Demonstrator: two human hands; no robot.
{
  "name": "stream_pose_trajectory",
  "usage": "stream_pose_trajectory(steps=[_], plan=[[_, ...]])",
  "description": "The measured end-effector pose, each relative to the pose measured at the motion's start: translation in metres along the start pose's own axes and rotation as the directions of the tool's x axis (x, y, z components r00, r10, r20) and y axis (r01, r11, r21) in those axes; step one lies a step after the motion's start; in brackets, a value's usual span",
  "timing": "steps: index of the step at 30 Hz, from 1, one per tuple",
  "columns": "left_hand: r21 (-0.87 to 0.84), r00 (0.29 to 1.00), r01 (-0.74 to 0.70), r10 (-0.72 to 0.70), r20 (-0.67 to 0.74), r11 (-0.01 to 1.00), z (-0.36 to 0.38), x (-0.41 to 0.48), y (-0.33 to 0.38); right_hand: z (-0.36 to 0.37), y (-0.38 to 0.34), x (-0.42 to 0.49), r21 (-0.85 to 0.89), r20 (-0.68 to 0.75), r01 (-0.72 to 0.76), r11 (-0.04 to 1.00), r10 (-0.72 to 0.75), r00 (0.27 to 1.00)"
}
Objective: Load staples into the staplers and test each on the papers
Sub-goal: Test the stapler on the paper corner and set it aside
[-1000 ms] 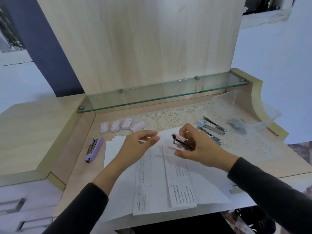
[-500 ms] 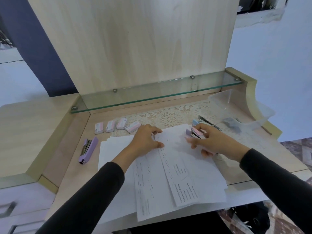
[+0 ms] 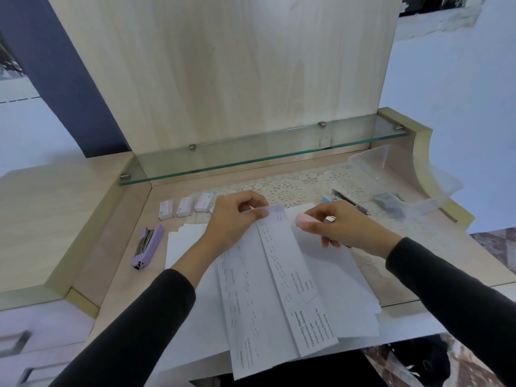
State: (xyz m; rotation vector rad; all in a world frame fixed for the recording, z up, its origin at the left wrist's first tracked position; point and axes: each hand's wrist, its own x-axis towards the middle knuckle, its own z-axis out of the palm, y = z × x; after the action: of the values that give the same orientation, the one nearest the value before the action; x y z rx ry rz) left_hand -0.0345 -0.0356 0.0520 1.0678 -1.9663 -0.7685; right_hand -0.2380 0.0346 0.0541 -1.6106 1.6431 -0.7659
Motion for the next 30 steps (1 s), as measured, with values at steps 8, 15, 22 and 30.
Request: stream_pose_trajectory(steps=[8,15,22,30], plan=[[0.101,0.964,-0.243,0.252,-0.088,0.965,-0.013,0.006,0.021,0.001,-0.021,-0.006,0.104,0.011,0.135,0.985,-0.137,0.991],[0.188,0.913,-0.358,0.385,-0.133,0.915,-0.015,0.005,0.026,0.000,-0.028,-0.005,0.146,0.025,0.166,0.975,-0.171,0.985],[0.166,0.910,-0.359,0.384,-0.157,0.918,-0.019,0.002,0.034,0.000,-0.037,-0.007,0.005,0.003,0.251,0.968,-0.251,0.968],[0.145,0.906,-0.366,0.388,-0.171,0.919,-0.024,-0.001,0.042,-0.001,-0.049,-0.010,-0.075,0.011,0.353,0.932,-0.354,0.935]])
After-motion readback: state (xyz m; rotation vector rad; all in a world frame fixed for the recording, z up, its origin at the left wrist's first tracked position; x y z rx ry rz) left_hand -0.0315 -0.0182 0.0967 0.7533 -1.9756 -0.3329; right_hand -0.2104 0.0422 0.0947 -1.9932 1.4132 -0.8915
